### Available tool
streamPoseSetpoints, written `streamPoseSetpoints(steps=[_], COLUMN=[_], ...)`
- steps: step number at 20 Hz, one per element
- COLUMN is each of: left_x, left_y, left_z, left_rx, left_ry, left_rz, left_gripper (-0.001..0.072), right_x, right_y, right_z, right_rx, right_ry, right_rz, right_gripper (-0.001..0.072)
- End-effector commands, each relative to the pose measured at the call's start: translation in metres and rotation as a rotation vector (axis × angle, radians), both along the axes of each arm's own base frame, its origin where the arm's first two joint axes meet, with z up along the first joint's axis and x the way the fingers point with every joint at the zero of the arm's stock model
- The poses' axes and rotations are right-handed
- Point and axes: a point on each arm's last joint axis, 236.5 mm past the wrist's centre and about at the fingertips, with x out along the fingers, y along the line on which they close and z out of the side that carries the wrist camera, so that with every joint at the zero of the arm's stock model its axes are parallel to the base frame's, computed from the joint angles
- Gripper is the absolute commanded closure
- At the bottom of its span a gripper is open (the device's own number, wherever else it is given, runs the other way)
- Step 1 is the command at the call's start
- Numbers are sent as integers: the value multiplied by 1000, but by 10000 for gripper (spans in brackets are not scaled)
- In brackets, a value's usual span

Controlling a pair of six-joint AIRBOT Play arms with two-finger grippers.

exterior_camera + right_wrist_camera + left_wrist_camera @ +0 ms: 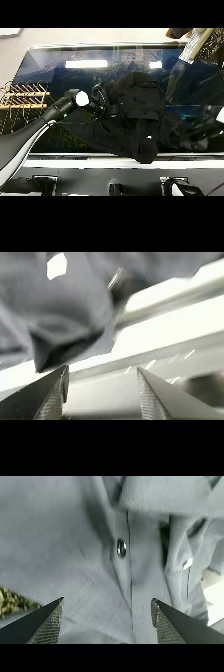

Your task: Fold the clothes and pants, and hang the long-sleeved shirts on hangers.

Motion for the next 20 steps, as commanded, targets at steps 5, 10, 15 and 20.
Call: streamPoseSetpoints(steps=[5, 10, 15, 20], left_x=[9, 7, 15, 18], left_y=[-17, -20, -25, -38], left_z=[10, 10, 15, 18], left_rx=[-14, 10, 29, 45], left_ry=[-192, -293, -448, -589], left_rz=[-150, -302, -448, -578], left_gripper=[89, 94, 94, 91], right_x=[-32, -28, -37, -37], right_y=[66, 77, 77, 80], right_z=[-63, -83, -99, -97], right_rx=[297, 355, 345, 359], right_ry=[122, 133, 172, 174], right_rz=[-312, -435, -486, -488], right_gripper=[213, 230, 334, 684])
